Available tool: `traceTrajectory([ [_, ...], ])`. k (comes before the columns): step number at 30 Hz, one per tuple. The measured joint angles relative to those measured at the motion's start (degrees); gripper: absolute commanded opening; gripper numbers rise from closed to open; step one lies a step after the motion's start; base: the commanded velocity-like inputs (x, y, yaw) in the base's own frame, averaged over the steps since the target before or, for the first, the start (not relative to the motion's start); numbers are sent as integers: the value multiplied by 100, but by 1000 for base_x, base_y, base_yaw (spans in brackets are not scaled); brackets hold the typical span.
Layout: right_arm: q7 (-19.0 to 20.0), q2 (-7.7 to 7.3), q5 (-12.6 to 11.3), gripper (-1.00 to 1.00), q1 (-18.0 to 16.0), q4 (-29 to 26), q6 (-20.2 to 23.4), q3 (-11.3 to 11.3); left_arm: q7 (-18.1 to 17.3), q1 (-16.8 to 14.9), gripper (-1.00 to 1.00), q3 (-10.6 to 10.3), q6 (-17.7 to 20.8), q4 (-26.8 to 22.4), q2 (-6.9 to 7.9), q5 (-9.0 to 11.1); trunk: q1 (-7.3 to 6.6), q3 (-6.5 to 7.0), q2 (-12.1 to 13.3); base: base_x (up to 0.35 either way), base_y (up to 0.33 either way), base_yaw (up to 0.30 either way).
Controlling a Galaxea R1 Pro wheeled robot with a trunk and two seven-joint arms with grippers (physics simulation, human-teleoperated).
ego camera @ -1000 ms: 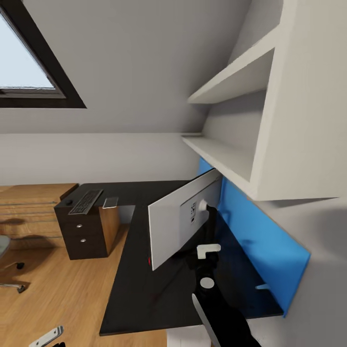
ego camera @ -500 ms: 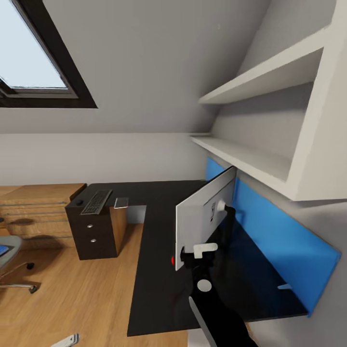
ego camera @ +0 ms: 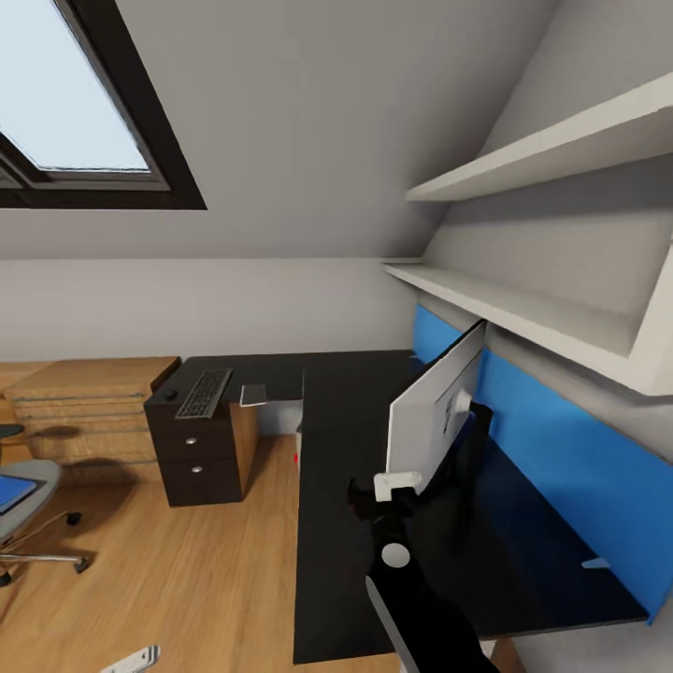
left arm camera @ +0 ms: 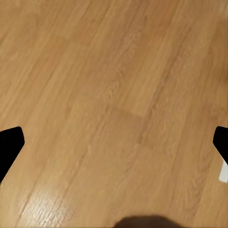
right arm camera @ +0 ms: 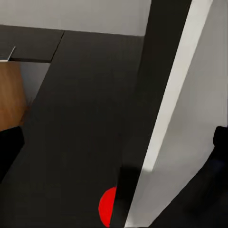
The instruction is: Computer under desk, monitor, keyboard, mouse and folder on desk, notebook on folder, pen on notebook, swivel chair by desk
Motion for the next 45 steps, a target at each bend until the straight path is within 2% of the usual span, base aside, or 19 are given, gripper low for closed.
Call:
traceTrajectory([
  [10, -25, 0, 20, 100, -1, 19, -364, -27, 4, 0, 100, -37, -21, 1, -13, -8, 3, 0, 1, 56, 18, 0],
  [19, -275, 0, 12, 100, -1, 18, -393, -52, 5, 0, 100, -79, -24, 1, -19, -8, 3, 0, 1, 0, 0, 0],
  [29, -602, 0, 4, 100, -1, 19, -386, -179, 4, 0, 100, -80, -28, 1, -23, -8, 3, 0, 1, 0, 0, 0],
  [34, -651, 0, 4, 100, -1, 21, -383, -338, 5, 0, 100, -80, -30, 1, -24, -8, 3, 0, 1, 0, 0, 0],
  [41, -653, 0, 3, 100, -1, 18, -377, -423, 4, 0, 100, -80, -32, -1, -24, -8, 3, 0, 1, 0, 0, 0],
  [45, -655, 0, 3, 100, -1, 18, -376, -582, 4, 0, 100, -79, -33, -3, -20, -7, 3, 0, 1, 0, 0, 0],
])
